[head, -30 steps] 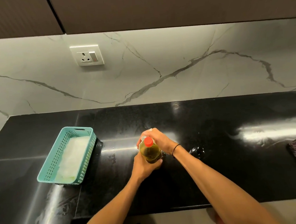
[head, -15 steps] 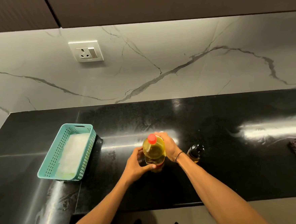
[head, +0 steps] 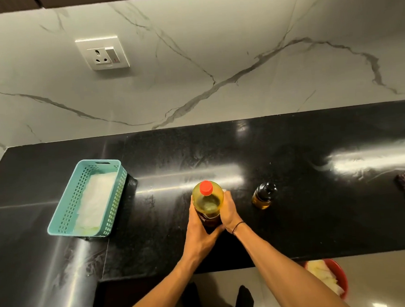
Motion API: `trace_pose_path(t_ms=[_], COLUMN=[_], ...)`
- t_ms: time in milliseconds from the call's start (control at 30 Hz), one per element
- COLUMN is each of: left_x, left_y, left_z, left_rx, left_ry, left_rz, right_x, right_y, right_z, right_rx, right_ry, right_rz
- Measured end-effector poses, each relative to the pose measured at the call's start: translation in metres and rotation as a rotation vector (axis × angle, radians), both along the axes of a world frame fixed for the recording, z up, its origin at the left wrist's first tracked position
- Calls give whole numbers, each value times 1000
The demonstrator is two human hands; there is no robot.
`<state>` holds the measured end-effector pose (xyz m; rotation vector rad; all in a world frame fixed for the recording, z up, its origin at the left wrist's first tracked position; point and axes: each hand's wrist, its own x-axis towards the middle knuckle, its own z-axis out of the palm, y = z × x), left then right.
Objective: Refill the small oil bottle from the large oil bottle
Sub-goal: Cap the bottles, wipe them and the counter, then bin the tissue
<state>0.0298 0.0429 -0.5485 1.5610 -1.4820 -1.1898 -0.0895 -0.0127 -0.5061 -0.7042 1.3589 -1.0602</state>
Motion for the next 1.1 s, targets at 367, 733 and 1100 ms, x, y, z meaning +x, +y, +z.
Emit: trace_pose_path(t_ms=[367,733,1100], left_x=[66,-9,9], left_y=[-38,-6,-35], left_z=[-5,42,17], left_rx=[-22,-1,168], left_ry=[-199,-13,-38], left_rz=[-168,107,-20], right_x=[-11,-7,-17], right_y=[-12,-38,-76], right_z=[-31,68,82], right_rx=[83,-375,-233], right_ry=[176,3,303], right_rz=[-136,517,1161])
